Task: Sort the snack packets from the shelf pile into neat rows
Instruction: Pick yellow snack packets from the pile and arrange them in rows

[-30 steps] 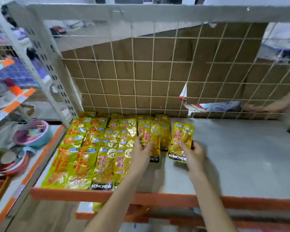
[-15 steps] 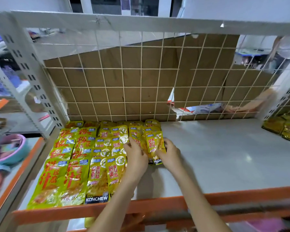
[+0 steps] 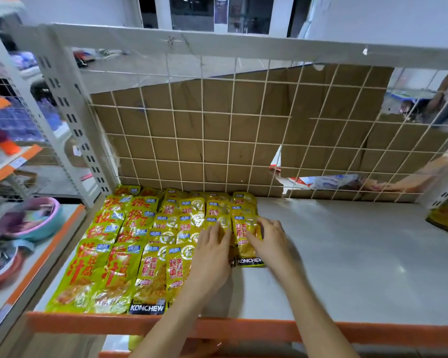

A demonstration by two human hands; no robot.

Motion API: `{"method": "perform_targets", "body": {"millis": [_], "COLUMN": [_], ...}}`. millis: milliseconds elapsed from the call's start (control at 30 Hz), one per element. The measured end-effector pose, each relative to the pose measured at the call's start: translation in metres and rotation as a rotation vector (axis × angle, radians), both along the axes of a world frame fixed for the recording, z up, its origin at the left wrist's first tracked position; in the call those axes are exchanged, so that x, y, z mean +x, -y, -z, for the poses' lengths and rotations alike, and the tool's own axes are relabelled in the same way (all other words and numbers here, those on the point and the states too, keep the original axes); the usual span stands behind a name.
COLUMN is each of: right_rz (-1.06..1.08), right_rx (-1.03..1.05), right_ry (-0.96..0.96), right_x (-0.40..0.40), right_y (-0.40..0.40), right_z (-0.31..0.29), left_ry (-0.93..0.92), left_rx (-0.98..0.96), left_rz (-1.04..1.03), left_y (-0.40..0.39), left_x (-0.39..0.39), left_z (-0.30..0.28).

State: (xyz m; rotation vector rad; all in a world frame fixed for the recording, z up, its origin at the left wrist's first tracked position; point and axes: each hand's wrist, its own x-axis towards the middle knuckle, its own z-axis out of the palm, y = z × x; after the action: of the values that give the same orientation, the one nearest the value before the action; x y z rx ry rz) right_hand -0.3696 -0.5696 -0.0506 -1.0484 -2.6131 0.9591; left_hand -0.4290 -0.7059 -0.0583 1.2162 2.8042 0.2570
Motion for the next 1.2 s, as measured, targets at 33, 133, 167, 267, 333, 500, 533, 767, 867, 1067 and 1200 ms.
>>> {"method": "perform_targets", "body": {"millis": [33,133,167,267,333,500,533,767,867,1067,1200], "right_rz": [0.023,0.015,0.0,-0.036,-0.036,-0.072,-0.084,-0.091,-0.087,-0.123,-0.317], "right_rx": [-0.014,-0.099,-0.113,-0.118,-0.109,-0.048,-0.027,-0.006,-0.09,0.03,0.223], "right_ry": [-0.014,-0.033,-0.018,0.022,0.027,0.056,0.05,0.032,-0.018,-0.04,-0.039], "right_x": [-0.006,-0.029,-0.036,-0.051,-0.053,-0.054,-0.054,-0.019,-0.012,-0.006,-0.016], "right_y": [-0.004,-0.015,-0.018,-0.022,-0.02,-0.02,-0.021,-0.015,-0.012,-0.007,-0.007], "right_z": [-0.002,-0.006,-0.005,-0.002,-0.003,-0.001,-0.001,0.018,0.023,0.027,0.022], "left_ry": [-0.01,0.006,0.004,0.029,0.052,0.061,0.074,0.035,0.014,0.023,-0.022], "left_rx": [-0.008,-0.002,0.007,-0.007,-0.037,-0.066,-0.072,0.043,0.042,0.087,0.075], "left_rz": [0.01,0.003,0.006,0.005,0.003,0.036,0.04,0.154,0.189,0.197,0.137], "left_y": [0.0,-0.002,-0.003,-0.012,-0.016,-0.012,-0.011,-0.002,0.001,0.005,0.006], "left_x": [-0.001,-0.002,0.001,0.002,-0.001,-0.001,-0.002,-0.01,-0.014,-0.017,-0.017], "left_z": [0.001,0.0,-0.001,0.008,0.024,0.024,0.024,0.024,0.026,0.025,0.025]}}
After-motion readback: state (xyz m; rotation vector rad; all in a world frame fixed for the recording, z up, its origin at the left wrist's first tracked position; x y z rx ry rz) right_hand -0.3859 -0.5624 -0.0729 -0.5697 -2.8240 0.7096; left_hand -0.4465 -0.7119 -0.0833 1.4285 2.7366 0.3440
